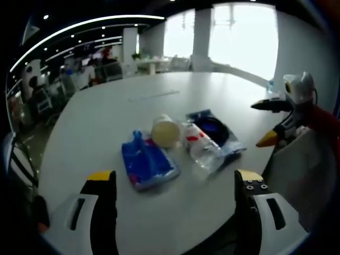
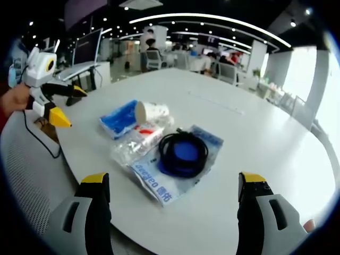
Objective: Arrange the tabletop items into an orderly group along one side of the table until the central work area is clear of visible clutter.
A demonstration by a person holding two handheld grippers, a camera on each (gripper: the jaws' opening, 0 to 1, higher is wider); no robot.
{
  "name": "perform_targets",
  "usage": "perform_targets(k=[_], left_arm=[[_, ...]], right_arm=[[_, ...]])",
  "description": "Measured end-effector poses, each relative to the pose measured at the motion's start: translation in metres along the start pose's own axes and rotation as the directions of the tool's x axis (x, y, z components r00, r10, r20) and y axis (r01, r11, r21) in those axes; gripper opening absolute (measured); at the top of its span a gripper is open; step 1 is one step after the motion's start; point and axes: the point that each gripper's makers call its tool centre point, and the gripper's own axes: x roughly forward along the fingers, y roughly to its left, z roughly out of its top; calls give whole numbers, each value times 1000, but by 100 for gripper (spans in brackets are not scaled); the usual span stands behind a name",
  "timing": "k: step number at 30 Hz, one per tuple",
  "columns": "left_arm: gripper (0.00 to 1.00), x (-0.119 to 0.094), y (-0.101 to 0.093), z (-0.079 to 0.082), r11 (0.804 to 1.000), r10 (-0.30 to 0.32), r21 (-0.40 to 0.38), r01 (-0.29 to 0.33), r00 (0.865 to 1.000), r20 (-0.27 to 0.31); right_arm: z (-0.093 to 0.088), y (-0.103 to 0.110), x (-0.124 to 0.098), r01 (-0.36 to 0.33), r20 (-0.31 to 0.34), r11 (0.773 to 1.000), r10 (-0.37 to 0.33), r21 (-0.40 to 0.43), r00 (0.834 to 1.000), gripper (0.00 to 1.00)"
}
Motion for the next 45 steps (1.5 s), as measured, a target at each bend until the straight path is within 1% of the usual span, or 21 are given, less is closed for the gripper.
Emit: perform_targets(k=[24, 31, 35, 42, 45], left_arm=[[89, -1, -3, 0, 1000, -12, 10, 12, 1000, -3], [88, 0, -4, 0, 1000, -18, 18, 18, 1000, -7], [88, -1, -4, 1, 1000, -18, 17, 18, 1000, -5], [88, -1, -6, 1, 1000, -25, 17, 25, 1000, -3], [87, -1, -6, 1, 999, -29, 17, 29, 1000, -2]], right_arm=[[-3, 1, 0, 4, -19, 1000, -4, -13, 1000, 100], [-1, -1, 0, 14, -14, 1000, -14, -11, 1000, 100], [2, -1, 0, 21, -4, 1000, -21, -22, 1000, 100], [6, -2, 2, 23, -8, 999, -23, -42, 1000, 99], [10, -1, 4, 13, -10, 998, -14, -55, 1000, 94]])
